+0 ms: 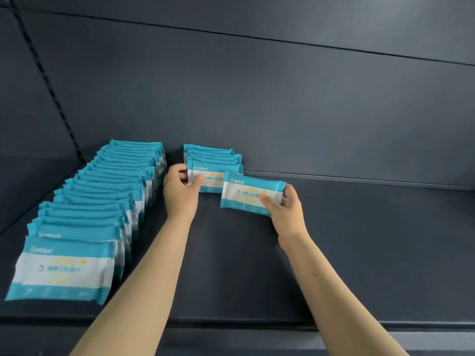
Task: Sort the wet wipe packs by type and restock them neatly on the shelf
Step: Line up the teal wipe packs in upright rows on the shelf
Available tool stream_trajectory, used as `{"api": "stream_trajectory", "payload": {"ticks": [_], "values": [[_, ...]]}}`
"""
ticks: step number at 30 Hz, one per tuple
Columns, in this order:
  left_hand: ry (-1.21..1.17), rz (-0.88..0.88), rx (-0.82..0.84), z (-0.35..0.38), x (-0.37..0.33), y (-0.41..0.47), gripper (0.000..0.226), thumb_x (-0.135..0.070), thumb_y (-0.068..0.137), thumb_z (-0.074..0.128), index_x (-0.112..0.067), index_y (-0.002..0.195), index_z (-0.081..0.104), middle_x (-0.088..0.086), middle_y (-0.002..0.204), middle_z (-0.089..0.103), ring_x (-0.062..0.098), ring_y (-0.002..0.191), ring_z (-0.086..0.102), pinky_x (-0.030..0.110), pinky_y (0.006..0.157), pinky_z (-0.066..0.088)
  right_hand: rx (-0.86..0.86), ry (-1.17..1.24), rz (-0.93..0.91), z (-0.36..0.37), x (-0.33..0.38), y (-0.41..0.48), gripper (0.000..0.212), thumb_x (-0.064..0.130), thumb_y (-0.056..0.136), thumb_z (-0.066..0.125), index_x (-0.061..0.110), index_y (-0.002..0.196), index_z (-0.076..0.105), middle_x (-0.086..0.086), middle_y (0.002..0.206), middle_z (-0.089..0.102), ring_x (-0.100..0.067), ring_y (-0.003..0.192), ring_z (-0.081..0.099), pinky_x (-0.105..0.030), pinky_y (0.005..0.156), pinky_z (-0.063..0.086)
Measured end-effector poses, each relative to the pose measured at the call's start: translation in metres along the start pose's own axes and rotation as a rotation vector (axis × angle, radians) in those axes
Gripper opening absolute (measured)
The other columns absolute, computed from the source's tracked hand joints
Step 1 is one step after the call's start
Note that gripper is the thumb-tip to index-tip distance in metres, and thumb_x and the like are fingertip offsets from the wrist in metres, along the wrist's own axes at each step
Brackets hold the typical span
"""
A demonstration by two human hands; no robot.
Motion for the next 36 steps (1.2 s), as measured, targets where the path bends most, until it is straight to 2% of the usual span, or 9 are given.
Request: {"api": "stream_trajectory", "payload": {"ticks": [4, 7, 9, 12, 16, 26, 31, 33, 36], "values": [[-0.181, -0.069, -0.013, -0.011, 0.008, -0.003, 0.028, -0.026, 0.098, 0.053, -0.021, 0.126, 0.057, -0.007, 0.118, 0.057, 0.004, 0.098, 0.056, 0.015, 0.079, 0.043, -0.011, -0.074, -0.056, 0.027, 0.000, 0.009, 0.016, 0.014, 0.092, 0.069, 0.020, 0.095, 0.055, 0.001, 0.106, 0.071, -0.012, 0.098, 0.070, -0.021, 0.071, 0.057], [-0.261, -0.102, -0.010, -0.015, 0.016, -0.001, 0.021, -0.026, 0.100, 0.048, -0.031, 0.117, 0.059, -0.005, 0.122, 0.062, 0.013, 0.112, 0.058, 0.035, 0.101, 0.048, -0.048, -0.174, -0.098, 0.049, 0.000, 0.016, 0.022, 0.019, 0.088, 0.073, 0.017, 0.106, 0.059, 0.003, 0.105, 0.070, -0.015, 0.099, 0.068, -0.028, 0.082, 0.056], [-0.289, -0.122, 0.011, -0.016, 0.016, -0.001, 0.022, -0.027, 0.100, 0.047, -0.033, 0.117, 0.059, -0.004, 0.124, 0.063, 0.013, 0.116, 0.058, 0.040, 0.105, 0.047, -0.067, -0.218, -0.111, 0.060, 0.004, 0.017, 0.029, 0.022, 0.088, 0.074, 0.018, 0.112, 0.058, 0.007, 0.104, 0.067, -0.011, 0.094, 0.064, -0.017, 0.076, 0.051], [-0.292, -0.129, 0.033, -0.017, 0.014, -0.003, 0.028, -0.027, 0.101, 0.045, -0.030, 0.126, 0.058, -0.011, 0.122, 0.061, 0.009, 0.117, 0.057, 0.030, 0.102, 0.047, -0.062, -0.214, -0.129, 0.071, 0.008, 0.016, 0.026, 0.018, 0.087, 0.075, 0.025, 0.103, 0.055, 0.010, 0.097, 0.065, -0.003, 0.083, 0.063, -0.004, 0.059, 0.045], [-0.285, -0.142, 0.054, -0.016, 0.008, -0.007, 0.030, -0.025, 0.103, 0.043, -0.028, 0.129, 0.056, -0.030, 0.103, 0.055, -0.021, 0.092, 0.052, 0.000, 0.073, 0.038, -0.096, -0.237, -0.165, 0.078, 0.010, 0.018, 0.036, 0.018, 0.083, 0.080, 0.027, 0.100, 0.050, 0.003, 0.108, 0.062, -0.012, 0.094, 0.062, -0.003, 0.061, 0.044], [-0.246, -0.145, 0.051, -0.016, -0.002, -0.013, 0.027, -0.029, 0.103, 0.042, -0.026, 0.126, 0.056, -0.026, 0.103, 0.057, -0.010, 0.095, 0.053, 0.009, 0.074, 0.037, -0.068, -0.316, -0.181, 0.081, 0.007, 0.025, 0.035, 0.019, 0.085, 0.078, 0.021, 0.100, 0.046, 0.002, 0.110, 0.055, -0.012, 0.099, 0.058, -0.007, 0.062, 0.046], [-0.266, -0.153, 0.058, -0.024, -0.014, -0.026, 0.044, -0.030, 0.103, 0.044, -0.024, 0.146, 0.043, -0.013, 0.143, 0.046, -0.001, 0.122, 0.040, 0.021, 0.099, 0.031, -0.024, -0.158, -0.079, 0.065, 0.010, 0.017, 0.037, 0.033, 0.089, 0.071, 0.024, 0.118, 0.051, 0.002, 0.120, 0.061, -0.010, 0.100, 0.061, -0.023, 0.073, 0.055], [-0.274, -0.144, 0.062, -0.028, -0.021, -0.035, 0.046, -0.031, 0.103, 0.044, -0.026, 0.148, 0.040, -0.011, 0.151, 0.040, 0.002, 0.130, 0.038, 0.022, 0.100, 0.028, -0.013, -0.091, -0.034, 0.054, 0.023, 0.006, 0.037, 0.037, 0.094, 0.062, 0.025, 0.128, 0.051, 0.006, 0.124, 0.060, -0.004, 0.100, 0.057, -0.017, 0.069, 0.046], [-0.292, -0.108, 0.099, -0.036, -0.038, -0.048, 0.047, -0.032, 0.103, 0.046, -0.027, 0.149, 0.039, -0.011, 0.153, 0.038, -0.001, 0.128, 0.036, 0.021, 0.101, 0.027, 0.006, -0.006, -0.032, 0.035, 0.050, -0.016, 0.036, 0.039, 0.097, 0.058, 0.027, 0.131, 0.053, 0.011, 0.127, 0.059, -0.003, 0.107, 0.053, -0.025, 0.087, 0.039]]}}
Point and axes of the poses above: each hand's wrist, its own y-axis towards the middle knuckle, its own z-axis out of the palm, x = y × z, the point moved 5 cm from there along y, towards the middle knuckle
